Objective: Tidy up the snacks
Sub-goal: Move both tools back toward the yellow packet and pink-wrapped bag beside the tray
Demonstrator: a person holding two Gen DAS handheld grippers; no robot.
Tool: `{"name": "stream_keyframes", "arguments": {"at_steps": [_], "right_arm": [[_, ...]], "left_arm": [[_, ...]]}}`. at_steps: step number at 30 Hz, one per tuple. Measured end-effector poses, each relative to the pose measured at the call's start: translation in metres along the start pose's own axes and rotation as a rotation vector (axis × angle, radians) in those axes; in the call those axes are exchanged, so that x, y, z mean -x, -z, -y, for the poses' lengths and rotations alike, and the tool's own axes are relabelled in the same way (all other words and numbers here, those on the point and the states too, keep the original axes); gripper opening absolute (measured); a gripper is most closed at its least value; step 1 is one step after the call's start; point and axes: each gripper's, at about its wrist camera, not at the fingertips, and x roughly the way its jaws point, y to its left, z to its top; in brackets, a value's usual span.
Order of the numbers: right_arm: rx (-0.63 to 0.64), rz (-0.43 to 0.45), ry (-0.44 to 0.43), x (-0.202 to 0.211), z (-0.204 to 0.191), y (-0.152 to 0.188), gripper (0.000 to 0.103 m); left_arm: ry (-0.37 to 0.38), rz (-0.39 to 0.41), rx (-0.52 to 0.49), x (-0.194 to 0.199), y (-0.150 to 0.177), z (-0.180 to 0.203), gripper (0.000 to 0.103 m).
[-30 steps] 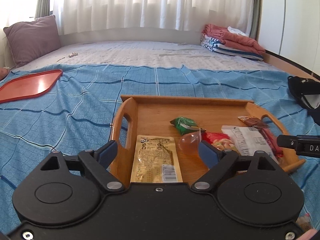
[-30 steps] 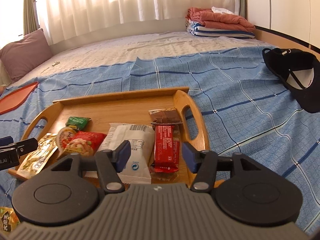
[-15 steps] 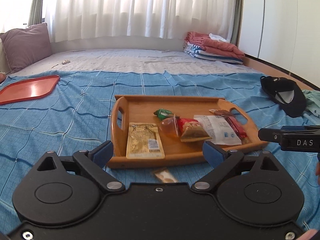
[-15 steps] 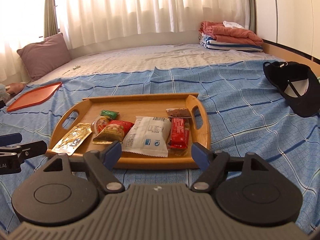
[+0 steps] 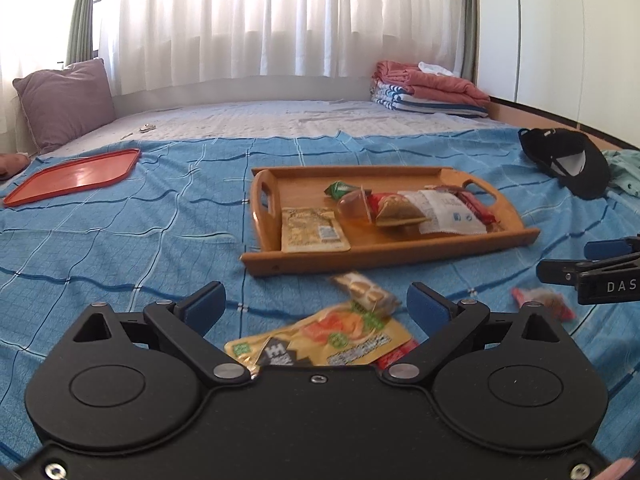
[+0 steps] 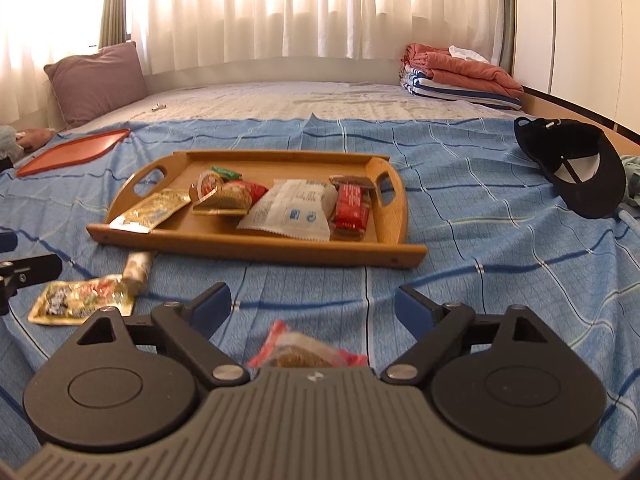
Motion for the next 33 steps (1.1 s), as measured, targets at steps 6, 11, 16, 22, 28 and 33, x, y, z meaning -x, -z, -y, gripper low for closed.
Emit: {"name": "stream_keyframes", "arguments": {"at_steps": [6,11,16,22,28,33], "right_arm": [[0.028,-0.028,0.023,-0.004,-0.001,0.018,0.096],[0.050,-0.052,0.031,-0.009,-0.004,0.029,0.097],[0.067,-0.074,0.032,-0.016,-0.006,0.037,0.097],[0.063,-0.076,0.043,-0.021,-0.006,0.043,0.101],[0.034,-0.084,0.034,-0.024,-0.001,0.044,0.103],[0.035,-0.083,0.034,-0.025,-0.001,0.046,0.103]], "left_arm": [[-0.020,-0.042,-0.012,-0.005,0.018,-0.011,0.098],[-0.016,-0.091,-0.003,-0.013,0.030,-0.021,0.098],[-0.025,-0.152,-0.013,-0.029,0.038,-0.025,0.098],[-0.015,-0.175,-0.004,-0.041,0.038,-0.024,0.101],[0.011,-0.179,-0.011,-0.050,0.033,-0.018,0.101],[0.003,-0.183,-0.006,-0.061,0.023,-0.015,0.101]]}}
